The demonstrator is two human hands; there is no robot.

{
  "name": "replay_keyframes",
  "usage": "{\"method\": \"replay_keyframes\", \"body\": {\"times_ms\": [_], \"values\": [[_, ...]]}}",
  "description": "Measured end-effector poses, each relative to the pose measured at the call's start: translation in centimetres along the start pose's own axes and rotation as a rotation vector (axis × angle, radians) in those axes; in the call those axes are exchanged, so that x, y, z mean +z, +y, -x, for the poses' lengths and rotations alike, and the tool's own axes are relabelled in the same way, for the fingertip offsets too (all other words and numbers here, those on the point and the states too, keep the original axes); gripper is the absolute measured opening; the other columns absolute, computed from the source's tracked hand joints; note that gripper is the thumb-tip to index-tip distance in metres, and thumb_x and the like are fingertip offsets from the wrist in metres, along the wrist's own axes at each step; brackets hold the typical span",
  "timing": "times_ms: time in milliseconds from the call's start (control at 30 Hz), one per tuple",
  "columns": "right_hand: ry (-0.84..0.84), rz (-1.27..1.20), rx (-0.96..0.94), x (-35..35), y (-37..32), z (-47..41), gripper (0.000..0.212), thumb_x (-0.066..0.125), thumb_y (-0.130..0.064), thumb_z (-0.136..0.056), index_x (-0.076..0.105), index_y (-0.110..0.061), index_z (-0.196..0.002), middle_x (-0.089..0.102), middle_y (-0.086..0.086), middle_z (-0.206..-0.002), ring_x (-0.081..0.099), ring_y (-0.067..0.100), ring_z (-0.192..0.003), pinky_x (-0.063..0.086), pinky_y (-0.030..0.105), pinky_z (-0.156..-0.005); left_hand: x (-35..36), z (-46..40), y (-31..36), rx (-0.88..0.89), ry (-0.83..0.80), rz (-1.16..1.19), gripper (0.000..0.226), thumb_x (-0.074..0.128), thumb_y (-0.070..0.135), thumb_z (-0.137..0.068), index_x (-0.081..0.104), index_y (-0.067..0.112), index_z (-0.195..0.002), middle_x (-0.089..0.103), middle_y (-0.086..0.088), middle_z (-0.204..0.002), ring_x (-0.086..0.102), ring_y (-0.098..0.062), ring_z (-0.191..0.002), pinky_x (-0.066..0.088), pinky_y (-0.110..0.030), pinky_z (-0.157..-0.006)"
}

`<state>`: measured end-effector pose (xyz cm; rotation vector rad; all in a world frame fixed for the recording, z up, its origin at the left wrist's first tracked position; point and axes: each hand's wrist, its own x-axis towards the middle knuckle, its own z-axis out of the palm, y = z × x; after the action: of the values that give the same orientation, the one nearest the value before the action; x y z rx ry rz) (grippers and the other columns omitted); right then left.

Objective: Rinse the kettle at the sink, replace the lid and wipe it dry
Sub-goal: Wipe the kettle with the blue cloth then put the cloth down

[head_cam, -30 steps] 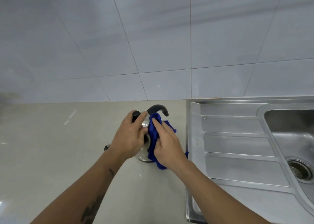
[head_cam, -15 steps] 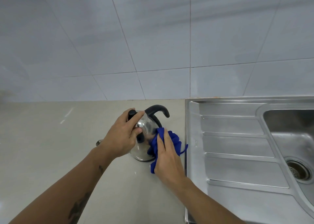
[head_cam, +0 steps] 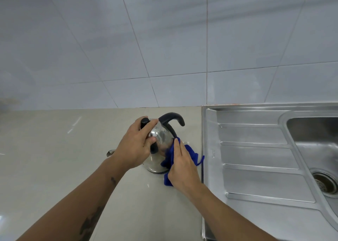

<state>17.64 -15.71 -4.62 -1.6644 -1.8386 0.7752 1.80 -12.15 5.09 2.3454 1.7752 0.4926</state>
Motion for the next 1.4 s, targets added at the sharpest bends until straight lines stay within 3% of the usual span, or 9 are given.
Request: {"method": "replay_keyframes", "body": {"times_ms": [100, 233, 500, 733, 900, 1000, 1100, 1267, 1400], "values": [[0.095, -0.002, -0.105, 0.2, -1.6, 0.1, 0.089, 0.062, -0.009, -0.089, 0.006, -0.012, -0.158, 0.013, 0.005, -0.166, 0.021, 0.023, -0.150, 0.042, 0.033, -0.109, -0.2, -0.1, 0.0, 0.001, -0.005, 0.002, 0.053, 0.055, 0.020, -0.097, 0.040, 0.028, -0.147, 0.034, 0.002, -0.150, 0.039, -0.019, -0.133, 0.036, -0.030, -0.107], [0.140, 0.098, -0.216, -0.3, -2.1, -0.8, 0.093, 0.072, -0.011, -0.084, 0.014, -0.009, -0.157, 0.021, 0.009, -0.164, 0.022, 0.024, -0.151, 0.044, 0.035, -0.107, -0.4, -0.5, -0.1, 0.005, -0.012, -0.016, 0.054, 0.056, 0.023, -0.096, 0.040, 0.029, -0.148, 0.035, 0.003, -0.148, 0.042, -0.019, -0.129, 0.037, -0.026, -0.104], [-0.144, 0.033, 0.049, -2.1, 0.5, -2.7, 0.076, 0.071, -0.014, -0.084, 0.028, -0.020, -0.147, 0.051, 0.000, -0.139, 0.053, 0.020, -0.123, 0.051, 0.039, -0.101, -0.1, -0.3, 0.3, -0.029, 0.006, -0.026, 0.053, 0.055, 0.025, -0.097, 0.038, 0.031, -0.147, 0.034, 0.005, -0.148, 0.040, -0.019, -0.130, 0.039, -0.029, -0.106], [0.004, -0.084, -0.034, -1.8, -0.8, 0.7, 0.067, 0.060, -0.010, -0.091, 0.028, -0.016, -0.150, 0.049, -0.001, -0.138, 0.054, 0.013, -0.111, 0.049, 0.022, -0.092, 0.5, 0.4, 2.1, -0.119, 0.078, -0.029, 0.052, 0.053, 0.027, -0.096, 0.040, 0.030, -0.146, 0.036, 0.002, -0.146, 0.040, -0.022, -0.129, 0.040, -0.031, -0.103], [0.128, -0.104, -0.191, -1.3, -1.1, 0.1, 0.074, 0.055, -0.002, -0.089, 0.023, -0.008, -0.156, 0.037, 0.007, -0.156, 0.043, 0.023, -0.138, 0.050, 0.038, -0.103, 0.6, 0.5, 3.9, -0.210, 0.068, -0.203, 0.054, 0.046, 0.041, -0.097, 0.032, 0.033, -0.148, 0.037, -0.003, -0.141, 0.044, -0.027, -0.121, 0.047, -0.037, -0.088], [0.128, -0.163, -0.164, -1.2, 0.1, -0.2, 0.075, 0.045, 0.005, -0.089, 0.020, -0.012, -0.157, 0.027, 0.002, -0.162, 0.028, 0.017, -0.148, 0.035, 0.027, -0.114, 0.4, 0.1, 5.7, -0.288, -0.011, -0.310, 0.055, 0.039, 0.047, -0.099, 0.024, 0.032, -0.149, 0.036, -0.008, -0.134, 0.044, -0.028, -0.112, 0.042, -0.034, -0.078], [0.011, -0.214, -0.043, -1.7, 1.2, -0.4, 0.075, 0.041, 0.006, -0.089, 0.018, -0.014, -0.158, 0.030, 0.000, -0.159, 0.030, 0.018, -0.146, 0.027, 0.021, -0.113, -0.8, -0.6, 6.2, -0.292, -0.129, -0.334, 0.054, 0.037, 0.041, -0.100, 0.022, 0.028, -0.151, 0.035, -0.012, -0.132, 0.045, -0.029, -0.108, 0.041, -0.035, -0.080], [-0.001, -0.173, 0.022, -1.6, 0.8, 0.0, 0.068, 0.054, 0.005, -0.084, 0.034, -0.010, -0.147, 0.047, 0.002, -0.142, 0.048, 0.022, -0.130, 0.045, 0.029, -0.105, -2.2, -0.7, 5.9, -0.236, -0.248, -0.385, 0.061, 0.041, 0.035, -0.098, 0.016, 0.028, -0.153, 0.033, -0.012, -0.137, 0.044, -0.031, -0.111, 0.048, -0.038, -0.089], [0.227, -0.294, -0.113, 0.0, -1.1, 2.8, 0.071, 0.052, 0.006, -0.089, 0.030, -0.010, -0.154, 0.035, 0.000, -0.157, 0.031, 0.011, -0.145, 0.021, 0.005, -0.111, -1.7, 0.0, 6.5, -0.256, -0.222, -0.464, 0.060, 0.039, 0.043, -0.099, 0.018, 0.026, -0.152, 0.037, -0.013, -0.133, 0.045, -0.031, -0.107, 0.041, -0.035, -0.079]]}}
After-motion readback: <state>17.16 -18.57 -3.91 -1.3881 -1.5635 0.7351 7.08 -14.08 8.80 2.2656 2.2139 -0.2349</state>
